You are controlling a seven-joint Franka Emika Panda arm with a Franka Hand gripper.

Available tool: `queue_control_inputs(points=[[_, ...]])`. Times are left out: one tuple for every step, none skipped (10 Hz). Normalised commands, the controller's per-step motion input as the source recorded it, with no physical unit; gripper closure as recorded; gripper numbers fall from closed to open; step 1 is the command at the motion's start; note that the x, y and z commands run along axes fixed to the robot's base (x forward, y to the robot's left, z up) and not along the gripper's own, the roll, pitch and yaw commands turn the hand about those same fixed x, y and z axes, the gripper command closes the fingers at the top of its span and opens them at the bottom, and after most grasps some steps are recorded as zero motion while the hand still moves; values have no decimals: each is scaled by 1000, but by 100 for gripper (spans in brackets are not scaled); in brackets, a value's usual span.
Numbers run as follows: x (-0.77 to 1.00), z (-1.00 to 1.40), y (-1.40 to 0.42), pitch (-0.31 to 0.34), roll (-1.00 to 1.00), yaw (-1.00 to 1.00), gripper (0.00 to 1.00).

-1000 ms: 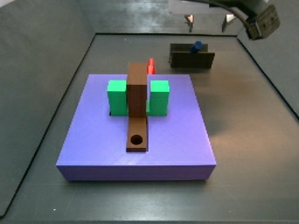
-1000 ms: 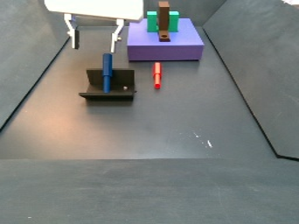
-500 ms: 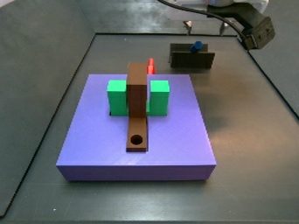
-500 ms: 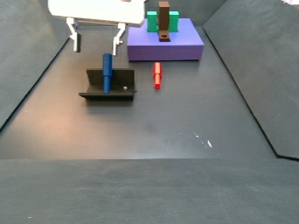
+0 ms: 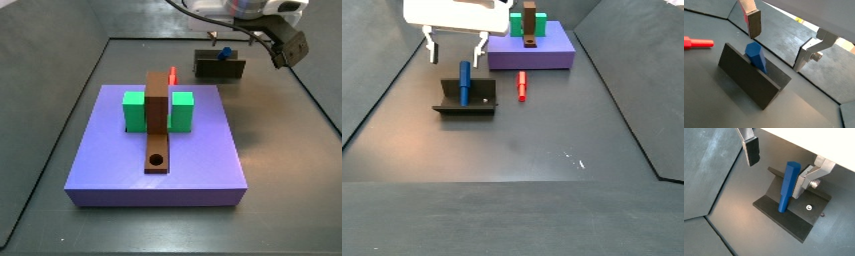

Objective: Pick up the blue object. Move up. Place the blue object on the fixture. Regrasp the blue object. Move to above the board. Insert the blue object.
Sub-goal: Regrasp the blue object.

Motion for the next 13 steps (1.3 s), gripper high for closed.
queue_control_inputs(points=[[0, -237, -34, -140, 263, 129, 0], [94, -146, -63, -109, 371, 189, 0], [103, -137, -51, -71, 531, 203, 0], [54, -143, -57, -37, 617, 203, 0], [60, -174, -43, -23, 663, 229, 0], [0, -129, -97, 0, 583, 223, 0], [0, -123, -114, 0, 500, 177, 0], [0, -174, -103, 0, 514, 189, 0], [0, -200, -103, 0, 540, 191, 0], [0, -126, -97, 0, 483, 171, 0], [0, -151, -57, -9, 394, 146, 0], [0, -80, -69, -3, 326, 149, 0], [0, 0, -14, 0, 226, 51, 0]])
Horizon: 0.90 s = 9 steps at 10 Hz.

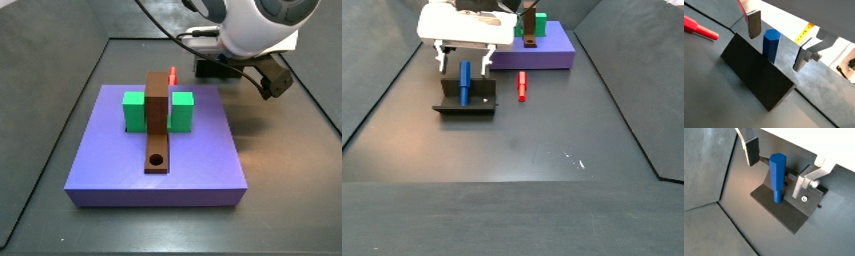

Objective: Pick up the blue object. Move up. Place the blue object on the fixture. Regrasp the blue object. Move to above the board. Insert the blue object.
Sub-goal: Regrasp the blue object.

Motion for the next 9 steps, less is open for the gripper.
queue_control_inputs(points=[[0, 0, 0, 0, 0, 0, 0], [0, 0, 0, 0, 0, 0, 100], [0, 0, 0, 0, 0, 0, 100], [0, 0, 0, 0, 0, 0, 100], [0, 0, 0, 0, 0, 0, 100], [0, 0, 0, 0, 0, 0, 100], [0, 0, 0, 0, 0, 0, 100], [0, 0, 0, 0, 0, 0, 100], [0, 0, 0, 0, 0, 0, 100]])
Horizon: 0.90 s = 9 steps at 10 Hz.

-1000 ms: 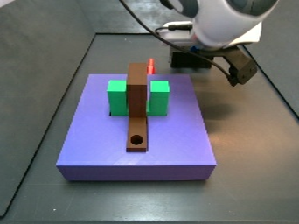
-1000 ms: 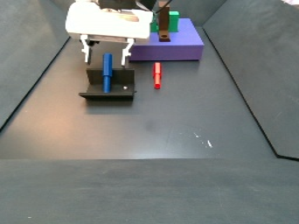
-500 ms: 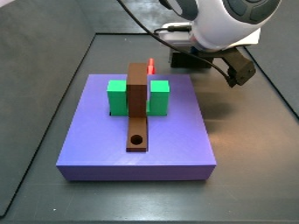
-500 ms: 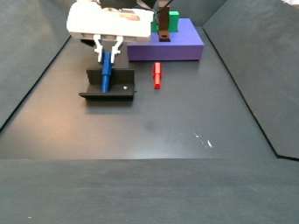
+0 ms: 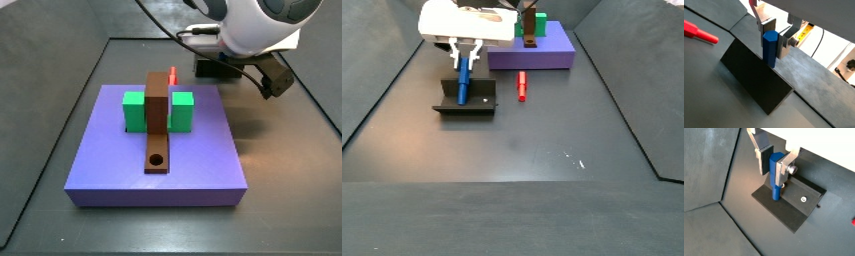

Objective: Pick up the blue object. Move up. Place the blue object on the fixture. Regrasp the blue object. Move to above the board. Insert the blue object.
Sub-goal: Regrasp the blue object, then move to above the board.

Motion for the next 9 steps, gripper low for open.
queue_control_inputs(points=[[0, 0, 0, 0, 0, 0, 100], [0, 0, 0, 0, 0, 0, 100], [0, 0, 0, 0, 0, 0, 100], [0, 0, 0, 0, 0, 0, 100], [0, 0, 0, 0, 0, 0, 100], [0, 0, 0, 0, 0, 0, 100], [0, 0, 0, 0, 0, 0, 100], [0, 0, 0, 0, 0, 0, 100], [0, 1400, 0, 0, 0, 0, 100]])
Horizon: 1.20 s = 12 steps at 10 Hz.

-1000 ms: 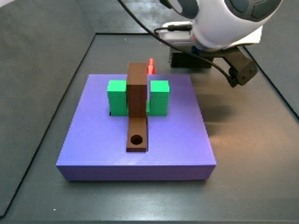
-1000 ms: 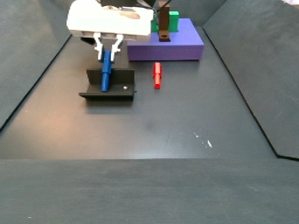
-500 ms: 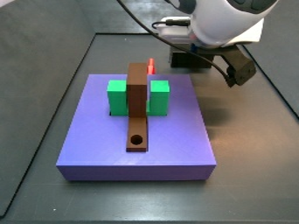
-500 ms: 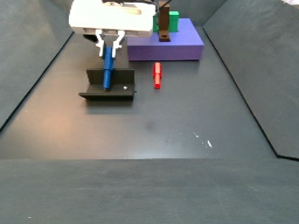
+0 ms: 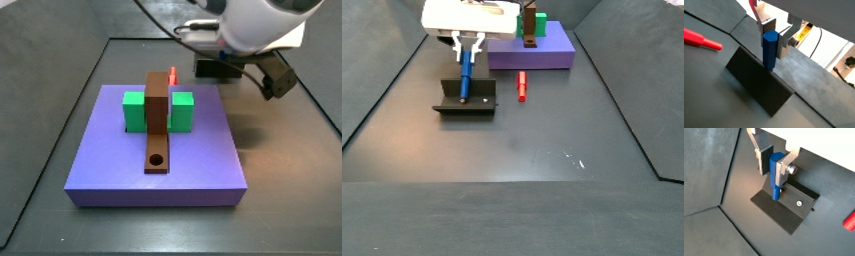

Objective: Pick up the blue object. Move up. Place the blue object on the fixture. Regrasp the blue object. Move to above the board. Insert the blue object.
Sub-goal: Move to above the board.

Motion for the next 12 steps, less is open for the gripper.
queue_control_inputs(points=[[-11, 1400, 15, 12, -5, -57, 100], [-35, 1400, 22, -4, -56, -62, 100], [-44, 1400, 32, -4, -28, -36, 100], [-22, 1400, 13, 51, -12, -38, 100], [-30, 1400, 5, 69, -8, -33, 100], [-19, 947, 2, 72, 0, -4, 100], [-2, 571, 0, 83, 3, 12, 100], [24, 254, -17, 90, 13, 34, 100], [-1057, 326, -1400, 175, -1000, -10, 100], [-1077, 326, -1400, 167, -1000, -5, 100], [-1150, 339, -1400, 150, -1000, 11, 100], [-1162, 307, -1400, 154, -1000, 24, 100]])
